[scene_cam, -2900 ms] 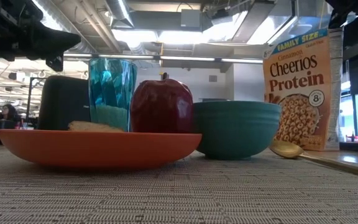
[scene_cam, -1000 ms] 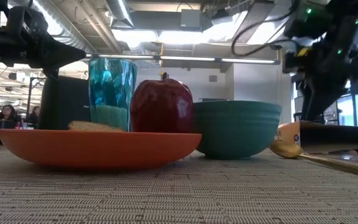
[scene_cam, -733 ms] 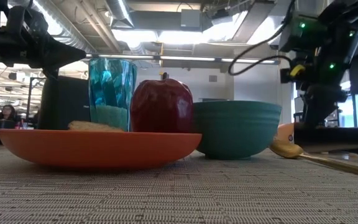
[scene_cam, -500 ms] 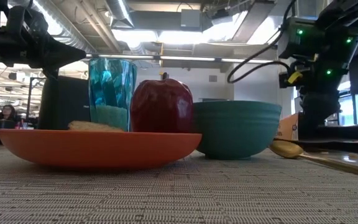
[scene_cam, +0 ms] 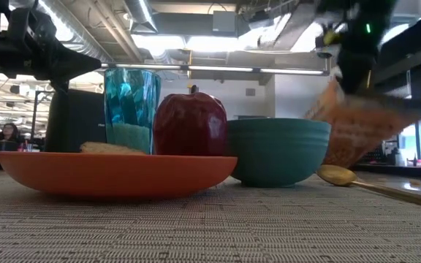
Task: Arrange a breakfast setting
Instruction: Adjust the cereal in the table
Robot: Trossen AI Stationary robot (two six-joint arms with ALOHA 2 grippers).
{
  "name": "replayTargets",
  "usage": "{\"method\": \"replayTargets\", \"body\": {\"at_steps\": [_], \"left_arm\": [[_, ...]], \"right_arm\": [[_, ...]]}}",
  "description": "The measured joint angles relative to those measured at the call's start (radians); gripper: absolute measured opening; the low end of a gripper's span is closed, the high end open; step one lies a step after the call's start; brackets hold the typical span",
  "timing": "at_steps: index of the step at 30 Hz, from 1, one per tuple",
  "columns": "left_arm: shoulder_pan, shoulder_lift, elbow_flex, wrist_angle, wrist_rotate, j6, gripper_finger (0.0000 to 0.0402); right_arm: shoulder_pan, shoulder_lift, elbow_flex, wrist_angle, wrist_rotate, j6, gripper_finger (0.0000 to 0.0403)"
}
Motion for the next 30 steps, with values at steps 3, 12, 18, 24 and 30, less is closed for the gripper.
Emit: {"method": "replayTargets", "body": {"at_steps": [3, 12, 18, 24, 30], "left_arm": [[0.000, 0.000, 0.000, 0.000, 0.000, 0.026, 0.0002], [0.000, 0.000, 0.000, 0.000, -0.004, 0.043, 0.0002], [0.000, 0.000, 0.000, 0.000, -0.005, 0.043, 0.0002], [0.000, 0.000, 0.000, 0.000, 0.003, 0.043, 0.0001], [0.000, 0.000, 0.000, -0.001, 0.028, 0.043, 0.0002]], "right_arm": [[-0.006, 0.000, 0.154, -0.116, 0.019, -0.002, 0.0006], [-0.191, 0.005, 0.541, -0.331, -0.133, -0.005, 0.0001], [-0.394, 0.064, 0.698, -0.440, -0.270, -0.011, 0.0000], [-0.569, 0.146, 0.754, -0.437, -0.460, -0.091, 0.0000], [-0.690, 0.253, 0.765, -0.434, -0.581, -0.157, 0.0000]]}}
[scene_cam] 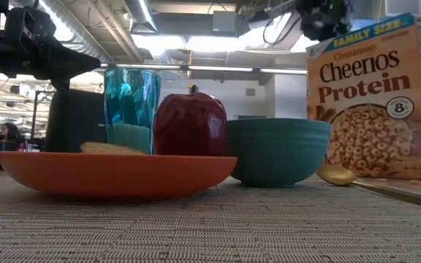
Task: Arrange a breakfast setting
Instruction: Adjust the cereal in the table
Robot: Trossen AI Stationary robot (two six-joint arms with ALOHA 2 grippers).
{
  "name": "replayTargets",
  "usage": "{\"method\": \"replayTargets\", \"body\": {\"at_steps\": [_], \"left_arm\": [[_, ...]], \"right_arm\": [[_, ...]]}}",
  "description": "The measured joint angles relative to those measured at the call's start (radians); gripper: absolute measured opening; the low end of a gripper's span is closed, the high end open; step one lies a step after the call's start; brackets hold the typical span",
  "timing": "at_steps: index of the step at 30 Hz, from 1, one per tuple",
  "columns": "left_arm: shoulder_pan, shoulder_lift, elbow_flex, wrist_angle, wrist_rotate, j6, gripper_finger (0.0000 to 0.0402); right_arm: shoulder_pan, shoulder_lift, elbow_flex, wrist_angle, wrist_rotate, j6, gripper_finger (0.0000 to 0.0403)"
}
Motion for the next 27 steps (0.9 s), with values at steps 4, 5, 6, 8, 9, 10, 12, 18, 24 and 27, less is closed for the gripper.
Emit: {"method": "replayTargets", "body": {"at_steps": [4, 5, 6, 8, 9, 10, 12, 18, 24, 27], "left_arm": [[0.000, 0.000, 0.000, 0.000, 0.004, -0.001, 0.0002], [0.000, 0.000, 0.000, -0.001, 0.009, -0.001, 0.0002], [0.000, 0.000, 0.000, -0.001, 0.013, -0.001, 0.0002], [0.000, 0.000, 0.000, -0.001, 0.015, -0.001, 0.0002], [0.000, 0.000, 0.000, -0.002, 0.017, -0.001, 0.0001], [0.000, 0.000, 0.000, -0.002, 0.020, -0.001, 0.0002], [0.000, 0.000, 0.000, -0.004, 0.026, -0.001, 0.0002], [0.000, 0.000, 0.000, -0.004, 0.025, 0.000, 0.0002], [0.000, 0.000, 0.000, -0.004, 0.025, 0.000, 0.0002], [0.000, 0.000, 0.000, -0.004, 0.025, 0.000, 0.0002]], "right_arm": [[-0.034, 0.059, 0.000, -0.002, -0.005, -0.039, 0.0000], [-0.043, 0.069, 0.000, -0.002, -0.003, -0.046, 0.0000], [-0.049, 0.076, 0.000, -0.002, 0.000, -0.056, 0.0000], [-0.057, 0.082, 0.000, -0.002, 0.000, -0.061, 0.0000], [-0.058, 0.083, 0.000, 0.000, 0.001, -0.062, 0.0000], [-0.058, 0.083, 0.000, 0.005, 0.002, -0.062, 0.0000], [-0.058, 0.085, 0.010, 0.011, 0.002, -0.062, 0.0000], [-0.058, 0.083, 0.101, 0.014, 0.034, -0.062, 0.0000], [-0.067, 0.083, 0.102, 0.009, 0.071, -0.068, 0.0000], [-0.084, 0.086, 0.078, 0.001, 0.073, -0.093, 0.0000]]}}
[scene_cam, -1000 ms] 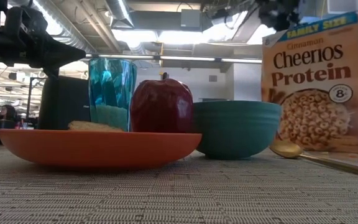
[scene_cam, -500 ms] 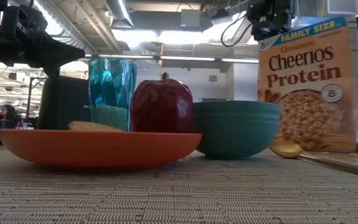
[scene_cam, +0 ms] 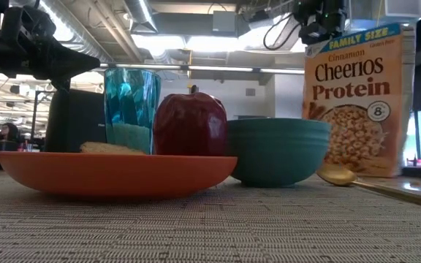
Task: Arrange a breakfast setting
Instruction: Adjust the cereal in the table, then return to Home Position
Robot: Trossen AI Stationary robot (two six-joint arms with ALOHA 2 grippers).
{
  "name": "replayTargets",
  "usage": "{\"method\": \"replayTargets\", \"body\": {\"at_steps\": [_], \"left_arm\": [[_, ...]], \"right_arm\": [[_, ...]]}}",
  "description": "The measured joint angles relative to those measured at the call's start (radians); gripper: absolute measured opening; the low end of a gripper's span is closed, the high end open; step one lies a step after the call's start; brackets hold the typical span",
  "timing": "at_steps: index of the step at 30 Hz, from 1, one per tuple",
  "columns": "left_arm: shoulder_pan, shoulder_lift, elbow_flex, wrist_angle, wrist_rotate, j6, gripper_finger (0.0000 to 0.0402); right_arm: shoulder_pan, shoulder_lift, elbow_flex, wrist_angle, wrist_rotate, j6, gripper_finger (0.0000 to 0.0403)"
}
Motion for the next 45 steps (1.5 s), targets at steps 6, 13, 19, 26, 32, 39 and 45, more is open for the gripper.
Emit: {"method": "replayTargets", "body": {"at_steps": [6, 13, 19, 26, 32, 39, 45], "left_arm": [[0.000, 0.000, 0.000, 0.000, 0.003, 0.000, 0.0002], [0.000, 0.000, 0.000, 0.000, 0.003, -0.001, 0.0002], [0.000, 0.000, 0.000, 0.000, 0.008, -0.008, 0.0002], [0.000, 0.000, 0.000, 0.004, -0.009, -0.008, 0.0002], [0.000, 0.000, 0.000, 0.048, -0.029, -0.003, 0.0002], [0.000, 0.000, 0.000, 0.053, -0.053, 0.000, 0.0002], [0.000, 0.000, 0.000, 0.075, -0.054, 0.073, 0.0002]], "right_arm": [[-0.003, 0.002, -0.015, 0.004, 0.022, -0.028, 0.0002], [-0.004, 0.002, -0.015, 0.040, -0.019, -0.045, 0.0039], [-0.004, 0.002, -0.015, 0.057, -0.009, -0.045, 0.0101], [-0.004, -0.052, -0.015, 0.099, -0.009, -0.045, 0.0183], [-0.004, -0.136, -0.014, 0.169, 0.015, -0.041, 0.0214], [-0.004, -0.245, -0.014, 0.235, 0.003, -0.027, 0.0216], [0.017, -0.453, -0.116, 0.522, -0.191, 0.063, 0.0192]]}}
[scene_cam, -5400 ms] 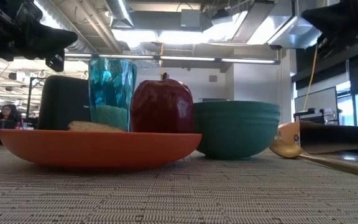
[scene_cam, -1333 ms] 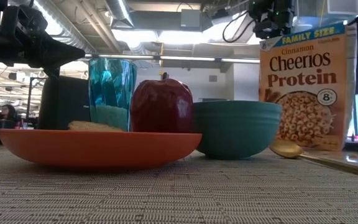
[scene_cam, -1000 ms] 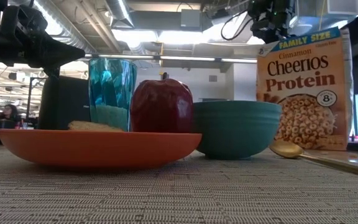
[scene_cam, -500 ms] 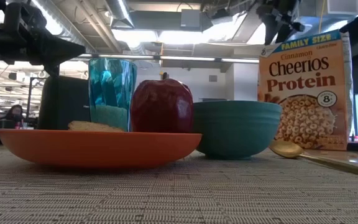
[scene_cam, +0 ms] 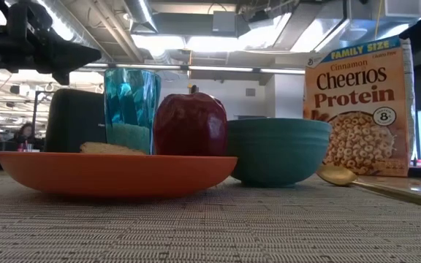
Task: Arrange a breakfast setting
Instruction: Return to Home Position
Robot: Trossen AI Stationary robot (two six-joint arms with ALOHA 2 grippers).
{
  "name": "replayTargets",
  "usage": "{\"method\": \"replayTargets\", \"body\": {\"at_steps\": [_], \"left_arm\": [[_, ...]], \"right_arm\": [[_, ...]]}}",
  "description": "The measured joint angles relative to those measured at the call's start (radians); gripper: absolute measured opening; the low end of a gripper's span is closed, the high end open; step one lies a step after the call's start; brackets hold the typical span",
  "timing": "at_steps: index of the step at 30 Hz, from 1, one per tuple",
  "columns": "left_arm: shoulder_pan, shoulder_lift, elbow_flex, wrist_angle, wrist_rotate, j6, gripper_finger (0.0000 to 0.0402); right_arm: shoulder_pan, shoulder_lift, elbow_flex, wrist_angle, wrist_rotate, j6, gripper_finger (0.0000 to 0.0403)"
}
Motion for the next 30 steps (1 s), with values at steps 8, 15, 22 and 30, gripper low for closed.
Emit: {"method": "replayTargets", "body": {"at_steps": [8, 15, 22, 30], "left_arm": [[0.002, 0.000, 0.000, 0.010, -0.051, 0.034, 0.0002], [0.040, 0.000, 0.000, 0.007, -0.061, 0.086, 0.0002], [0.054, 0.000, 0.000, 0.007, -0.032, 0.113, 0.0002], [0.054, 0.000, 0.000, 0.006, 0.022, 0.113, 0.0002]], "right_arm": [[0.316, -0.293, -0.514, 0.558, -0.125, 0.041, 0.0039], [0.600, -0.324, -0.867, 0.893, 0.010, -0.027, 0.0011], [0.709, -0.360, -1.066, 1.031, 0.027, -0.075, 0.0002], [0.712, -0.424, -1.398, 1.509, -0.119, 0.001, 0.0001]]}}
